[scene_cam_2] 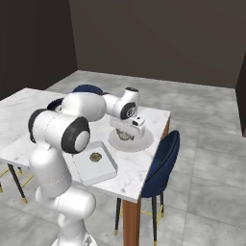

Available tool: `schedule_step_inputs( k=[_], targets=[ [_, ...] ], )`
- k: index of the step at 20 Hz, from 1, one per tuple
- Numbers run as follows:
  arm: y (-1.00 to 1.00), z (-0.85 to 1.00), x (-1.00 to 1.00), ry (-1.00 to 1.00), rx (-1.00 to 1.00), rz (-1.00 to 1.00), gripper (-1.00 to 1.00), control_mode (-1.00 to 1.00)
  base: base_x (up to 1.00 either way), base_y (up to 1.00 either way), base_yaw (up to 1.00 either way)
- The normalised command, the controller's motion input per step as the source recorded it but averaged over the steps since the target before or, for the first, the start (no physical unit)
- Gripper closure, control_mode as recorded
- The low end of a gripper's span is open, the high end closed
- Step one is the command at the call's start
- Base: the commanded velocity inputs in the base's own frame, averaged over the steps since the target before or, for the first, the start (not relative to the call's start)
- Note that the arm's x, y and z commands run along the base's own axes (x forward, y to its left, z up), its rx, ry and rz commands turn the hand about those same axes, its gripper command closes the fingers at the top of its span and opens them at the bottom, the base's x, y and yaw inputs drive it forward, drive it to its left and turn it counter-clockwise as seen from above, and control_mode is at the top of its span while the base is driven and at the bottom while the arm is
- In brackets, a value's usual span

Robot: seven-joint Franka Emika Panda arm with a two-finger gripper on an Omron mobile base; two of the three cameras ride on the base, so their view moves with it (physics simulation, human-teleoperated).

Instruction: Place two dumplings into each of the tupperware containers and then place the containers in the fridge.

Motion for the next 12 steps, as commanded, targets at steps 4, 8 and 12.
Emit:
schedule_step_inputs(
  k=[4,8,12],
  targets=[
    [0.21,0.71,-1.0,0.0,-0.05,0.0,1.0,-1.0,0.0,0.0,0.0],
    [0.49,0.04,-1.0,0.0,-0.11,0.0,1.0,-1.0,0.0,0.0,0.0],
    [0.66,0.0,-1.0,0.0,-0.12,0.0,1.0,-1.0,0.0,0.0,0.0]
  ],
)
